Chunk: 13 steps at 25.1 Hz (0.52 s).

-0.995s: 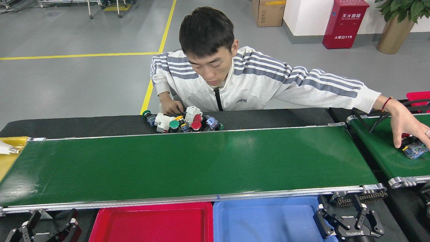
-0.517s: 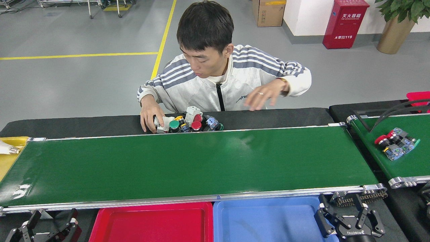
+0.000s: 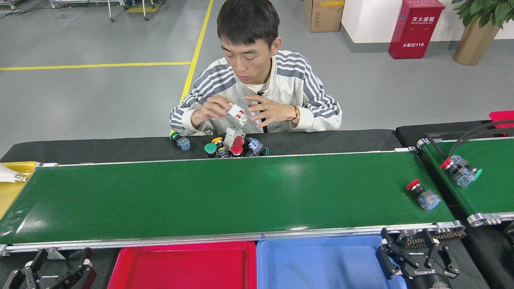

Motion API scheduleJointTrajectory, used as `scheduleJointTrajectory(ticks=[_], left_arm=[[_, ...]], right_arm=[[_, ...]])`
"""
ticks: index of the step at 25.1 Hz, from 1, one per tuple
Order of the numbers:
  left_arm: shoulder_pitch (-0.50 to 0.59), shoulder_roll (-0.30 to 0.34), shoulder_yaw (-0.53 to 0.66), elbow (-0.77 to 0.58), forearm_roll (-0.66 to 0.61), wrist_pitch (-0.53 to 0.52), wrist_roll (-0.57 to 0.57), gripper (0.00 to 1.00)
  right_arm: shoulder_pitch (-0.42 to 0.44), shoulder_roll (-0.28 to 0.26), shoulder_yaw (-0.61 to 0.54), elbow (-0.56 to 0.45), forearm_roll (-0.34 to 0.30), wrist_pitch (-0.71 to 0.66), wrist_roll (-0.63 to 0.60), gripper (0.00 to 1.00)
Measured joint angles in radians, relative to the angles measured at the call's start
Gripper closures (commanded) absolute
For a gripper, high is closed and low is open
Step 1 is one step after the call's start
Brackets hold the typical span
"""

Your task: Pick switch part from conveyor to tray

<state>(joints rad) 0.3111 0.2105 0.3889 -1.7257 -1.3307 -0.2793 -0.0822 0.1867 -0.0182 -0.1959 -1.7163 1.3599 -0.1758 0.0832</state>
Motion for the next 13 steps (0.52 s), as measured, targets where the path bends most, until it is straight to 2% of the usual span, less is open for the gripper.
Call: scheduleJointTrajectory(ticks=[3,9,13], left_arm=[[0.0,-0.006,0.0,-0.001,-0.002,-0.001,0.0,0.0],[0.0,-0.008,0.0,-0.012,-0.002,-0.003,0.0,0.0],[0.001,-0.008,0.0,-0.011,-0.002,-0.004,0.0,0.0]], right_arm=[[-0.027,-0.005,0.0,0.03,0.0,0.0,0.015,0.0],[-0.149,-0.034,0.0,0.174,-0.002,0.001,0.03,0.0],[-0.201,-0.071,0.002,0.25,-0.003,0.002,0.037,0.0]])
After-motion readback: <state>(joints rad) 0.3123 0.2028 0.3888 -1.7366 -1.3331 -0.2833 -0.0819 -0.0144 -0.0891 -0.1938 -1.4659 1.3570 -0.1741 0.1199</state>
